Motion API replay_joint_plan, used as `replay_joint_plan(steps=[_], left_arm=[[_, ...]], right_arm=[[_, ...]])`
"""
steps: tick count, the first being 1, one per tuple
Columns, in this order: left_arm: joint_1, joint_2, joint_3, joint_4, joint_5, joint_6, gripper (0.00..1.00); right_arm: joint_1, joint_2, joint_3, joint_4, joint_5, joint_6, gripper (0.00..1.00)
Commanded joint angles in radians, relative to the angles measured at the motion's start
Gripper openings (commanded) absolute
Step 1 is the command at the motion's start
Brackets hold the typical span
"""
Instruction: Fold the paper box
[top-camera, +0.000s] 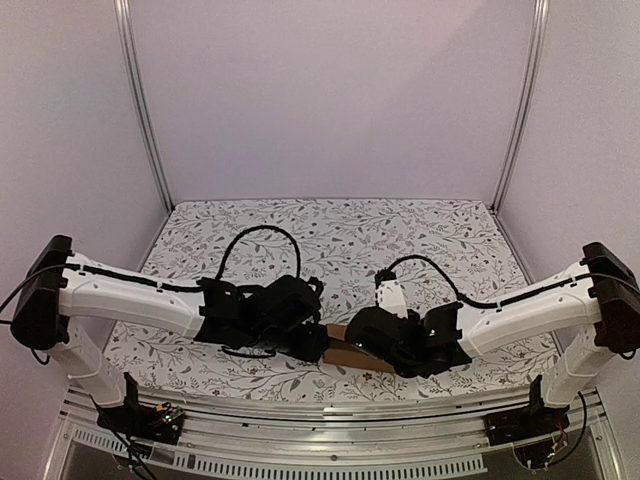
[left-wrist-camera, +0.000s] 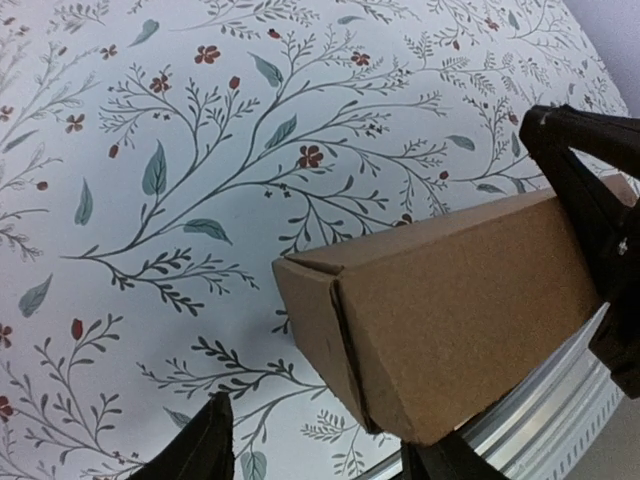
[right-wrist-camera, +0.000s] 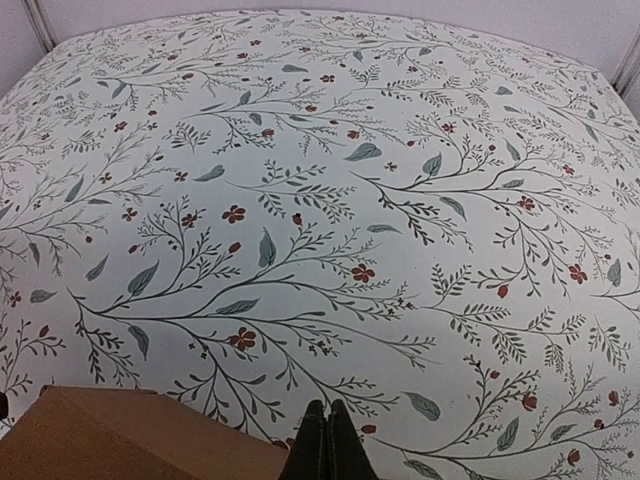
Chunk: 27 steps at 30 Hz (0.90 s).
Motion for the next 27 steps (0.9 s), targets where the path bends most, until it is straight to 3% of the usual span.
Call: replay_joint_plan(steps=[1,11,14,19,20,27], left_arm=[[-0.035,-0.040,-0.078,-0.106,0.183,0.015,0.57],[-0.009,-0.248,-0.128,-0.040,0.327,0.046,0.56],[0.032,-0.285,-0.097,-0.041,0.355,0.071,0.43],[0.144,-0.288,-0.056,0.035,0.489,0.101,0.04],[0.166,-0.277,-0.049,0.053,0.521,0.102,0.00],[0.256,-0.134,-0.038,0.239,0.747,0.075,0.00]], right_arm=[[0.038,0.070,-0.046,-0.025,0.013,0.054,0.00],[0.065,0.147,-0.066,-0.006,0.010,0.117,0.00],[0.066,0.150,-0.076,0.007,0.005,0.124,0.00],[0.066,0.138,-0.076,0.026,-0.003,0.099,0.00],[0.066,0.134,-0.075,0.029,-0.006,0.096,0.00],[0.067,0.108,-0.083,0.036,-0.017,0.078,0.00]])
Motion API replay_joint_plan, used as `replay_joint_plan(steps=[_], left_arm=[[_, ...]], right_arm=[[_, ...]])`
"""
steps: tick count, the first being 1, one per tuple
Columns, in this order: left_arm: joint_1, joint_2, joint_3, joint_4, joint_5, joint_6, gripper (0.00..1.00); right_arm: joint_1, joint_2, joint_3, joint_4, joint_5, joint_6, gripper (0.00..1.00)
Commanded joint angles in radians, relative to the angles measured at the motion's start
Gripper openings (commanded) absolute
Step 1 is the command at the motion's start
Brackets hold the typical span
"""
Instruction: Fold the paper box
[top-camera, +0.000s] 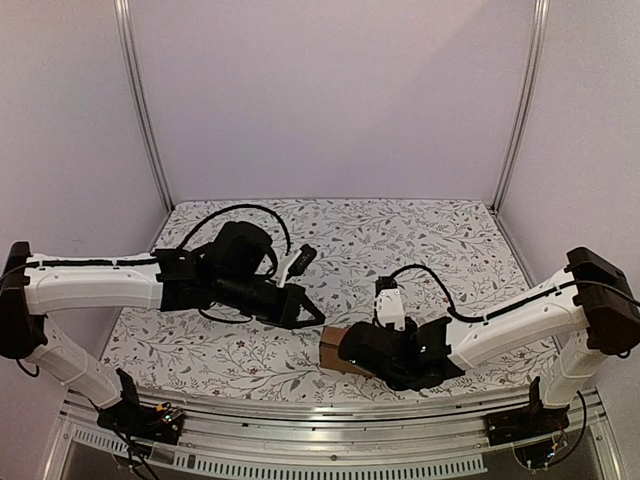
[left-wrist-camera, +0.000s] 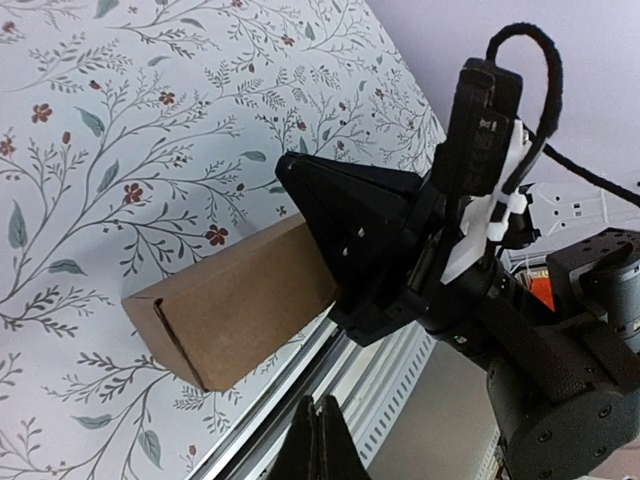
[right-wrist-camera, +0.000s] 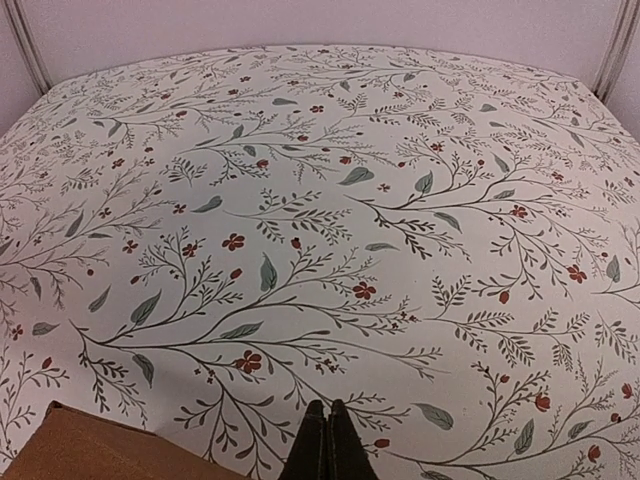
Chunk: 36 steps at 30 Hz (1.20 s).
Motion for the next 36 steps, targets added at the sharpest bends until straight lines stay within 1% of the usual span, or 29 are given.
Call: replay_joint_plan(steps=[1,5,10,15,18,22,24,26,33,36], left_arm=[[0.044,0.107,0.010,0.135,0.181,-0.013,0.00],[0.056,0.176,-0.025,0.211,0.200,-0.036,0.00],[0.092,0.219,-0.153,0.370,0.231,-0.100,0.00],[0.101,0.252,-0.277,0.443,0.252,-0.118,0.00],[0.103,0.262,-0.330,0.459,0.257,-0.115,0.00],[0.106,0.255,-0.361,0.452,0.239,-0.106,0.00],[0.108,0.251,-0.365,0.453,0.235,-0.106,0.00],[0.108,0.247,-0.361,0.457,0.233,-0.109,0.00],[0.109,0.247,-0.360,0.455,0.234,-0.100,0.00],[0.110,0.247,-0.354,0.456,0.231,-0.100,0.00]], right_arm=[[0.013,0.041,-0.057,-0.064,-0.159,-0.008,0.00],[0.012,0.037,-0.060,-0.064,-0.173,-0.012,0.00],[0.013,0.021,-0.068,-0.055,-0.185,-0.013,0.00],[0.013,0.008,-0.068,-0.039,-0.206,-0.026,0.00],[0.014,-0.021,-0.066,-0.034,-0.207,-0.040,0.00],[0.012,-0.115,-0.064,-0.039,-0.182,-0.096,0.00],[0.009,-0.203,-0.070,-0.041,-0.193,-0.127,0.01],[-0.004,-0.284,-0.079,-0.040,-0.250,-0.157,0.01],[-0.134,-0.512,-0.157,-0.027,-0.625,-0.189,0.00],[-0.184,-0.614,-0.208,-0.027,-0.749,-0.173,0.00]])
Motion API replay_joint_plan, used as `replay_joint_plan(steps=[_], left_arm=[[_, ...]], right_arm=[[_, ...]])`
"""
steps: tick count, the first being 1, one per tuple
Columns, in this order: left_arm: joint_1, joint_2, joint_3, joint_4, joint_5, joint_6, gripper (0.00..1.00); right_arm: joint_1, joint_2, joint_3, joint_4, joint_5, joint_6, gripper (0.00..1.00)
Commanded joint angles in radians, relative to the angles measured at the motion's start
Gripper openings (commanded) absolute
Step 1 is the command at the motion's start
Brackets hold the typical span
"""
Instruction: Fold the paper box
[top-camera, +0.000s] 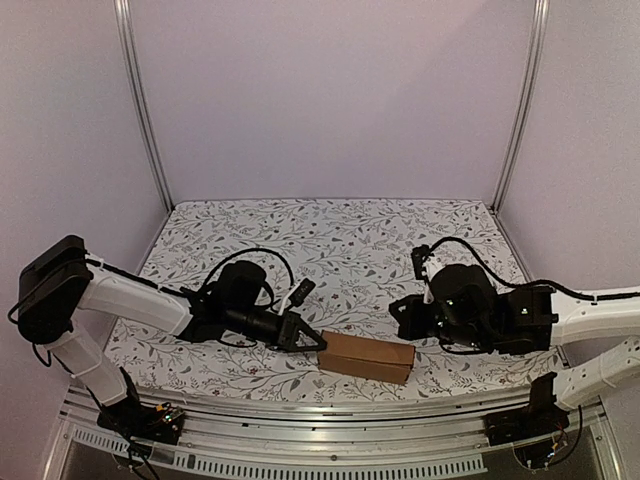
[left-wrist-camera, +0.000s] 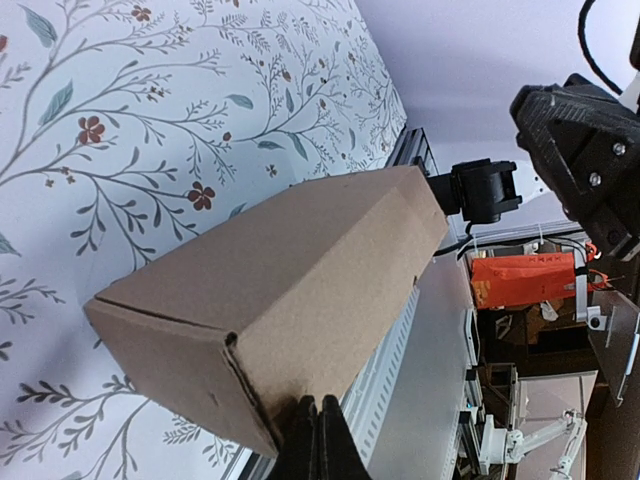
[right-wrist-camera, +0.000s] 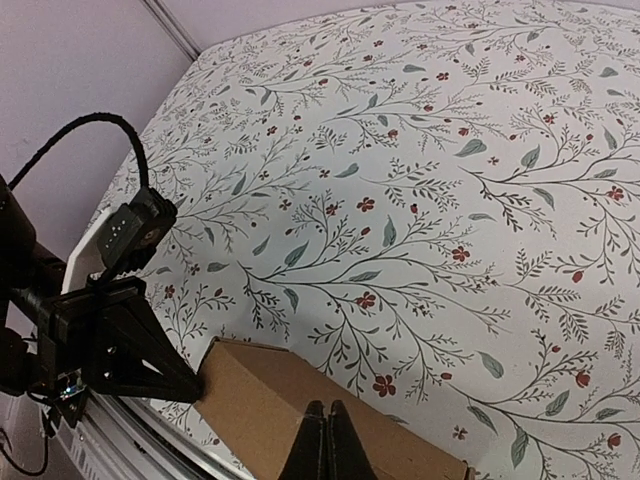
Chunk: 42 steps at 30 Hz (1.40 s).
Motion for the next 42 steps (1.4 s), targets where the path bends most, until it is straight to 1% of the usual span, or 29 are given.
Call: replay_joint_plan(steps=[1,6,9,13,20,24,27,31,36,42], left_arm=[[0.014,0.039,-0.042,-0.158,-0.054,0.010,0.00],[0.014,0.049,-0.033,-0.156,-0.048,0.007,0.00],[0.015,0.048,-0.033,-0.157,-0.045,0.006,0.00],[0.015,0.045,-0.033,-0.159,-0.040,0.003,0.00],[0.017,0.054,-0.023,-0.161,-0.030,-0.001,0.00],[0.017,0.051,-0.021,-0.164,-0.028,-0.002,0.00],[0.017,0.049,-0.019,-0.173,-0.030,-0.001,0.00],[0.017,0.050,-0.021,-0.176,-0.031,-0.002,0.00],[0.018,0.054,-0.017,-0.177,-0.033,-0.002,0.00],[0.022,0.056,-0.015,-0.177,-0.033,0.000,0.00]], right_arm=[[-0.070,-0.124,-0.086,-0.011,-0.275,0.003,0.00],[-0.146,-0.252,-0.183,0.003,-0.402,0.058,0.01],[-0.193,-0.298,-0.249,0.061,-0.486,0.103,0.01],[-0.242,-0.307,-0.343,0.193,-0.614,0.196,0.00],[-0.268,-0.240,-0.443,0.475,-0.741,0.313,0.00],[-0.267,-0.239,-0.487,0.529,-0.745,0.357,0.00],[-0.266,-0.250,-0.521,0.532,-0.735,0.377,0.00],[-0.268,-0.239,-0.613,0.533,-0.701,0.400,0.00],[-0.267,-0.163,-0.684,0.542,-0.667,0.401,0.00],[-0.267,-0.096,-0.689,0.538,-0.628,0.395,0.00]])
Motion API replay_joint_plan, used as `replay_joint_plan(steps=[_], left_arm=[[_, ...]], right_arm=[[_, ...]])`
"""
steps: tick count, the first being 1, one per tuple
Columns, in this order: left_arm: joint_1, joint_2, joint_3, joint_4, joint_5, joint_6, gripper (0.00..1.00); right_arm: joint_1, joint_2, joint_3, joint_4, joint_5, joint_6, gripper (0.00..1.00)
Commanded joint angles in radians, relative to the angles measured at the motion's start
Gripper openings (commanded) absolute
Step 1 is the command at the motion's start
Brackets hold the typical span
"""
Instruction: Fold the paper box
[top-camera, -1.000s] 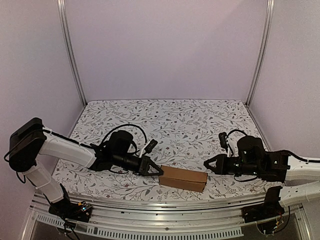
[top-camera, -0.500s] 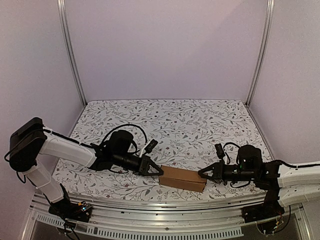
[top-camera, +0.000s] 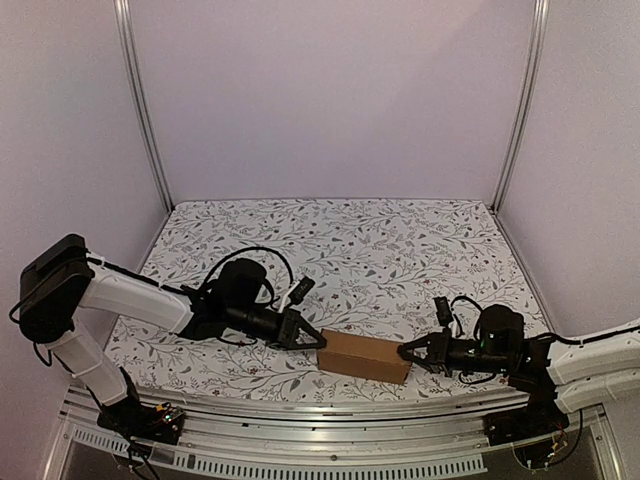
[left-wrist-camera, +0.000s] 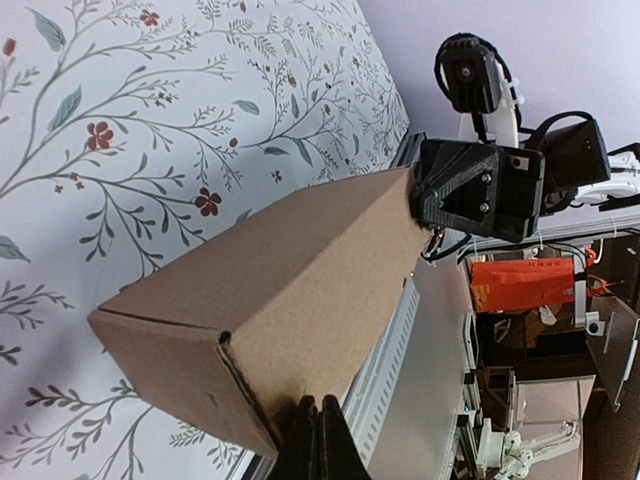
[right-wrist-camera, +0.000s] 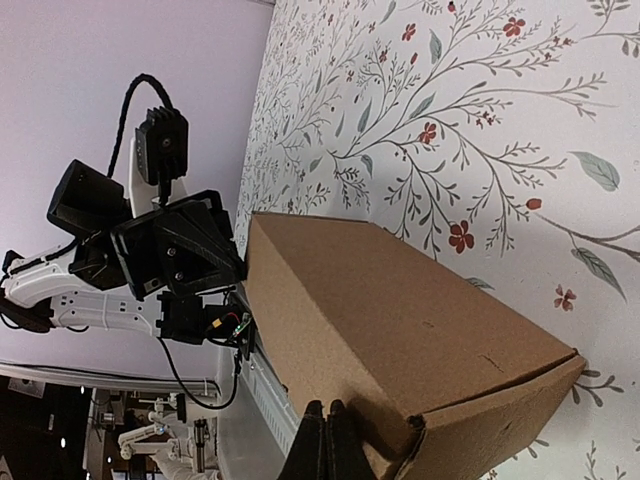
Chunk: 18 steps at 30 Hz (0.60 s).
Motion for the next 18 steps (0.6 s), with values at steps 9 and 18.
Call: replay_joint_plan(steps=[9,18], left_arm=[[0.027,0.028,-0.029,-0.193,-0.042,0.013,0.00],[0.038,-0.017,-0.029,-0.243,-0.060,0.031,0.00]], right_arm=[[-0.002,0.301,-0.077,-0.145,0.128,0.003,0.00],[-0.003,0.438,-0.038,0.003,0.087,-0.003,0.00]])
